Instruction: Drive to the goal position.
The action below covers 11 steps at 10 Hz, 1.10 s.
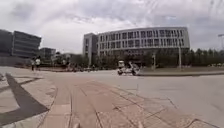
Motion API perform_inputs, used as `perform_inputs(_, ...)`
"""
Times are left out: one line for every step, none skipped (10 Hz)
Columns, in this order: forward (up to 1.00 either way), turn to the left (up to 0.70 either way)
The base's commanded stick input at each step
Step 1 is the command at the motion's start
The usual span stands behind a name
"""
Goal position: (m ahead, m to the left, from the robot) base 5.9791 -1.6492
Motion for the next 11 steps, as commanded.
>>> perform_inputs(0.70, 0.00)
perform_inputs(0.70, 0.00)
perform_inputs(0.70, 0.00)
perform_inputs(0.70, 0.00)
perform_inputs(0.70, 0.00)
perform_inputs(0.70, 0.00)
perform_inputs(0.70, 0.00)
perform_inputs(0.70, 0.00)
perform_inputs(0.70, 0.00)
perform_inputs(0.70, 0.00)
perform_inputs(0.70, 0.00)
